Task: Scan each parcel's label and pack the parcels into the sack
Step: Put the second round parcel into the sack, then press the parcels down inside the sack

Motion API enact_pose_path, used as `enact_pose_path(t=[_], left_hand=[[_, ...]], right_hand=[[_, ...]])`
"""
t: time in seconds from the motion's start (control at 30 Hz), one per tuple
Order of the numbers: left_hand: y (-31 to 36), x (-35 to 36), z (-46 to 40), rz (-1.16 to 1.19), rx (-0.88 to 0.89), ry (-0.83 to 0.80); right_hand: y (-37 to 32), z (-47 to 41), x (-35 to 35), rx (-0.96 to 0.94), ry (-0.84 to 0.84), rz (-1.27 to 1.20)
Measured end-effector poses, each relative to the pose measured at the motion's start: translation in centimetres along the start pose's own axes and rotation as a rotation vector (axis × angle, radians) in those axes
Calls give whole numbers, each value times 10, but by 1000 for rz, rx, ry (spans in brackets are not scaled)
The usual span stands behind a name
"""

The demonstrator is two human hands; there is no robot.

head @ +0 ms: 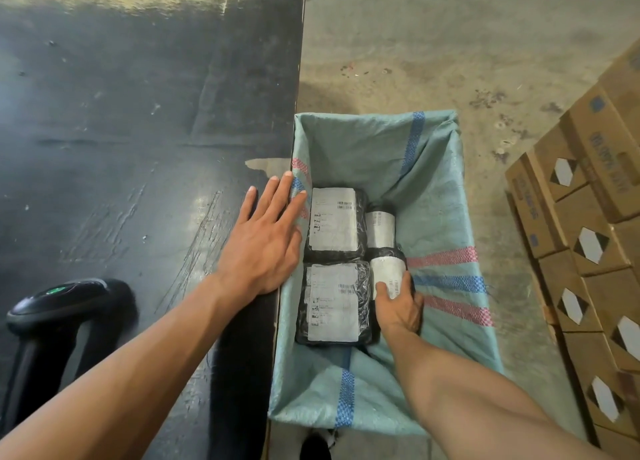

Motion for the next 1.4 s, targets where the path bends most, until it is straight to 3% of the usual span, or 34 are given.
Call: enact_pose_path(t=[0.3, 0.5, 0.63, 0.83, 1.23, 1.4], left_hand=[[-1, 0, 0, 14, 4, 15], [-2, 2, 0, 10, 4, 12], [-2, 4, 0, -5, 7, 2], [-1, 3, 0, 11, 0, 1], [0, -1, 1, 19, 9, -7], [2, -5, 3, 13, 5, -5]], right_hand=[[5, -16, 30, -111, -155, 84], [-29, -47, 28, -389, -209, 282], [-25, -53, 33, -475, -209, 318], [-32, -64, 40, -485, -204, 351], [-43, -51, 28, -392, -390, 362], [-57, -33, 16, -374, -326, 258]])
Point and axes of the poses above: each hand's wrist, its own z-axis away from the middle knuckle, its own x-axis out of the palm, y = z × x, the point moved 6 cm from there along -z, towards the middle knuckle, and after that the axes turned 6 degrees about -z, right-handed, at the moved point
